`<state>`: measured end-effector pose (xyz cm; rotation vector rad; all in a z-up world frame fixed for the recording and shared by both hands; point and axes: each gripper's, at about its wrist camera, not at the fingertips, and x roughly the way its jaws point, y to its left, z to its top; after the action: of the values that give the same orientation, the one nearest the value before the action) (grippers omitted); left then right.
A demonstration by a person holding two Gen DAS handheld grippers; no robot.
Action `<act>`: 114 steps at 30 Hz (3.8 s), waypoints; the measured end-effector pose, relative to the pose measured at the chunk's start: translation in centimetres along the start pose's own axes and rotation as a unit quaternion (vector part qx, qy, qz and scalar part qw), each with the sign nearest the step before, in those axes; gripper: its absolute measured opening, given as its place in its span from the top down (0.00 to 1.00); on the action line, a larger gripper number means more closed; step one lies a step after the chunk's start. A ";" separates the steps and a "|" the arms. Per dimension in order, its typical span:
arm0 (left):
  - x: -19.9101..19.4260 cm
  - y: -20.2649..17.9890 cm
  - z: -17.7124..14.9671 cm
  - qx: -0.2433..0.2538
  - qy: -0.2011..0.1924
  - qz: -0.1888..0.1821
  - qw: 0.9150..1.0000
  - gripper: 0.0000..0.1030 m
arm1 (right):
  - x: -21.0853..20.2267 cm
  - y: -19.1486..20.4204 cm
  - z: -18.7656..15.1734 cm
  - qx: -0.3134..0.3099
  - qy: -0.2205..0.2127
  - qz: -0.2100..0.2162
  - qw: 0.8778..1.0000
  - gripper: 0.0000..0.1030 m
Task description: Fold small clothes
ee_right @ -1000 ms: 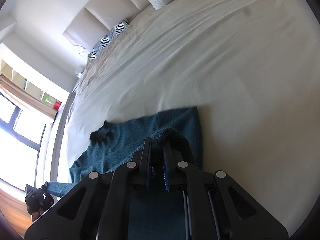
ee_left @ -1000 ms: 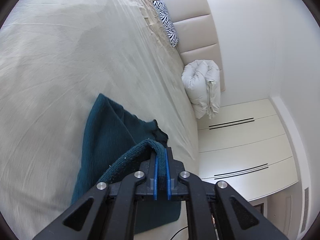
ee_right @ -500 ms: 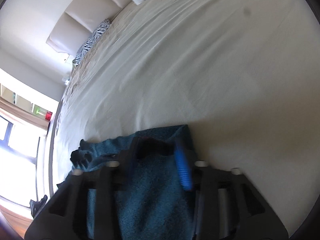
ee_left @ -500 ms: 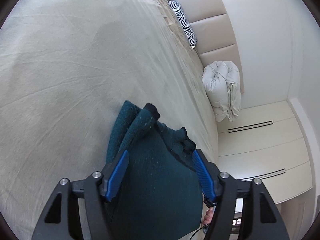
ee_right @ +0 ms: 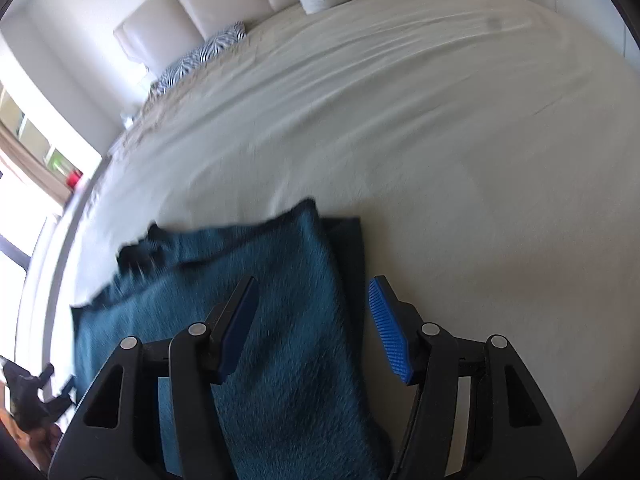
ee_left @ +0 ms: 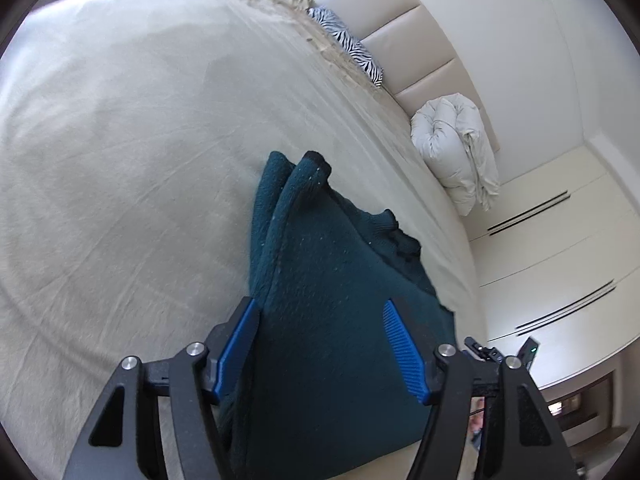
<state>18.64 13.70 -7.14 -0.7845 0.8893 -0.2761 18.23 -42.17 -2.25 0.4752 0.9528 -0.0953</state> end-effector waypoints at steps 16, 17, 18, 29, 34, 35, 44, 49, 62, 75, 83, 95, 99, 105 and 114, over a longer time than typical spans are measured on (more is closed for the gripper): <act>-1.3 0.4 -3.8 0.072 -0.018 0.087 0.993 0.83 | -5.0 -0.2 -9.0 -0.073 -0.019 -0.058 0.996 0.74; -1.3 0.6 -3.8 0.069 -0.017 0.090 0.993 0.89 | -5.4 -0.2 -9.4 -0.077 -0.023 -0.061 0.995 0.80; -1.3 0.9 -3.8 0.067 -0.016 0.093 0.993 0.91 | -5.7 -0.2 -9.8 -0.081 -0.025 -0.066 0.994 0.85; -1.3 1.2 -3.8 0.093 0.013 0.110 0.990 0.96 | -6.5 -1.6 -10.3 -0.054 -0.014 -0.057 0.997 0.96; -1.5 1.8 -4.3 0.095 0.016 0.124 0.988 0.98 | -6.4 -2.2 -10.4 -0.042 -0.011 -0.046 0.998 0.96; -1.5 1.9 -4.3 0.092 0.016 0.124 0.988 0.98 | -6.2 -2.3 -10.4 -0.043 -0.009 -0.047 0.998 0.96; -1.7 2.6 -5.5 0.094 0.025 0.136 0.986 0.98 | -5.1 -2.5 -10.1 -0.035 -0.002 -0.038 0.999 0.95; -3.4 1.5 -5.7 0.097 0.001 0.146 0.984 0.98 | -5.9 -2.6 -9.6 -0.012 -0.002 -0.043 0.999 0.86; 6.7 -11.9 1.4 0.249 -0.015 0.084 0.965 0.48 | -3.0 8.6 -4.4 -0.009 -0.012 0.171 0.985 0.34; 12.1 -5.4 3.4 0.206 0.017 0.088 0.974 0.76 | 8.7 4.5 -2.7 0.153 0.029 0.278 0.948 0.75; 6.4 -6.2 0.7 0.179 -0.015 0.092 0.979 0.42 | 1.8 -5.7 -1.7 0.231 -0.065 0.147 0.959 0.74; 7.0 -8.0 -10.2 0.217 0.079 0.037 0.972 0.55 | 4.1 9.7 -17.2 0.117 0.126 0.313 0.934 0.72; 5.8 -6.4 -9.4 0.204 0.088 0.029 0.975 0.59 | 3.7 6.2 -16.7 0.142 0.089 0.316 0.934 0.77; 2.9 -3.4 -8.5 0.169 0.077 0.021 0.982 0.63 | 1.4 -2.3 -14.5 0.206 0.005 0.266 0.942 0.77; -5.2 -1.1 -7.1 0.143 0.004 0.051 0.988 0.38 | -6.2 -9.4 -13.7 0.238 -0.072 0.159 0.956 0.54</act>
<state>9.99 12.13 -5.97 -0.4714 0.8709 -0.3080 1.53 -45.45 -7.22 1.0476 0.6954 -0.0653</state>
